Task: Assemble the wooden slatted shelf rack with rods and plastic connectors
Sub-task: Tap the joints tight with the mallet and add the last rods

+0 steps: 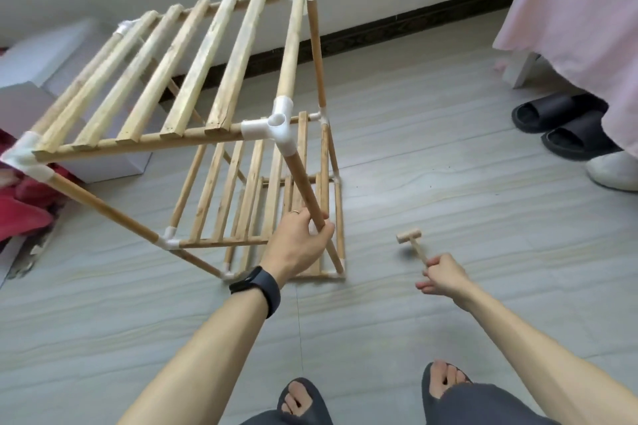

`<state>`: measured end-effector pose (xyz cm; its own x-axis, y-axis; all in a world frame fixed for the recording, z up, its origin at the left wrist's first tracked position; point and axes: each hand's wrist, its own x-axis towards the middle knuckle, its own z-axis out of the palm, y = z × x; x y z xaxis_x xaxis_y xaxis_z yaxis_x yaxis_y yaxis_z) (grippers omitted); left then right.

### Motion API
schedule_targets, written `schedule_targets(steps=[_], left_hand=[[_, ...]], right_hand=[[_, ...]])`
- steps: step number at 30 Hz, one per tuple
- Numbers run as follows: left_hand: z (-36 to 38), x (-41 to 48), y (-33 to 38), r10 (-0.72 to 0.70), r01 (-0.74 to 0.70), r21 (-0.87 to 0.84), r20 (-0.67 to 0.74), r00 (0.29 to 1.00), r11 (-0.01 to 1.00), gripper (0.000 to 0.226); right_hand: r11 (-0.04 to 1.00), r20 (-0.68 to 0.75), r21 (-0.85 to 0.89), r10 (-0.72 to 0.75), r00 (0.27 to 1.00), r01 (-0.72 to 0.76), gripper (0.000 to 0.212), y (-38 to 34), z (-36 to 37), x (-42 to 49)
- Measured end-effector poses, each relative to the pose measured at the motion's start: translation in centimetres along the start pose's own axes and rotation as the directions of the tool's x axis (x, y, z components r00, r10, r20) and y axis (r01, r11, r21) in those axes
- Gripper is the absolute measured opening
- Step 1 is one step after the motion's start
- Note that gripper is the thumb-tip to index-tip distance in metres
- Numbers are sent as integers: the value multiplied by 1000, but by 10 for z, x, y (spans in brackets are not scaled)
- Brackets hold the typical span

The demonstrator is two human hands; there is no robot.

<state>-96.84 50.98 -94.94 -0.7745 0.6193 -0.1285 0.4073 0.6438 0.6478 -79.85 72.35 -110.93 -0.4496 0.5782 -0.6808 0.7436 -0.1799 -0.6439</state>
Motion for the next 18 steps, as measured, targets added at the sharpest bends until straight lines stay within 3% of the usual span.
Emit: schedule_targets(steps=[3,5,6,8,10,11,12,13,16,18], left_hand=[[-23,-16,12,68,-71,-62,-58,996,996,13],[-41,-28,20,179,-184,2,-249,952,983,17],[-51,-34,24,266,-244,105,-394,880,964,22],[-72,-44,33,427,-288,315,-637,642,904,33],[-94,-50,46,518,-266,445,-741,428,855,47],[-105,-50,52,547,-242,490,-746,380,837,52],[-115,-50,56,569,-203,535,-725,388,820,58],[-125,-49,59,576,-150,578,-683,450,802,64],[-143,-46,59,428,-28,617,-512,744,787,81],[-146,-44,59,337,4,581,-477,812,814,87]], right_hand=[[990,-42,-13,-143,989,143,23,-50,-5,-33],[953,-134,-154,-280,951,260,20,-85,-19,-62],[922,-162,-213,-359,919,323,20,-104,-27,-79],[848,-208,-279,-512,834,451,36,-139,-42,-118],[753,-249,-274,-656,712,598,39,-167,-55,-157],[692,-266,-275,-722,638,668,37,-178,-60,-176],[623,-272,-285,-781,561,729,35,-186,-65,-192],[553,-266,-292,-830,490,780,33,-194,-68,-207],[356,-191,-348,-933,306,867,25,-211,-72,-242],[231,-88,-439,-973,214,868,20,-220,-73,-257]])
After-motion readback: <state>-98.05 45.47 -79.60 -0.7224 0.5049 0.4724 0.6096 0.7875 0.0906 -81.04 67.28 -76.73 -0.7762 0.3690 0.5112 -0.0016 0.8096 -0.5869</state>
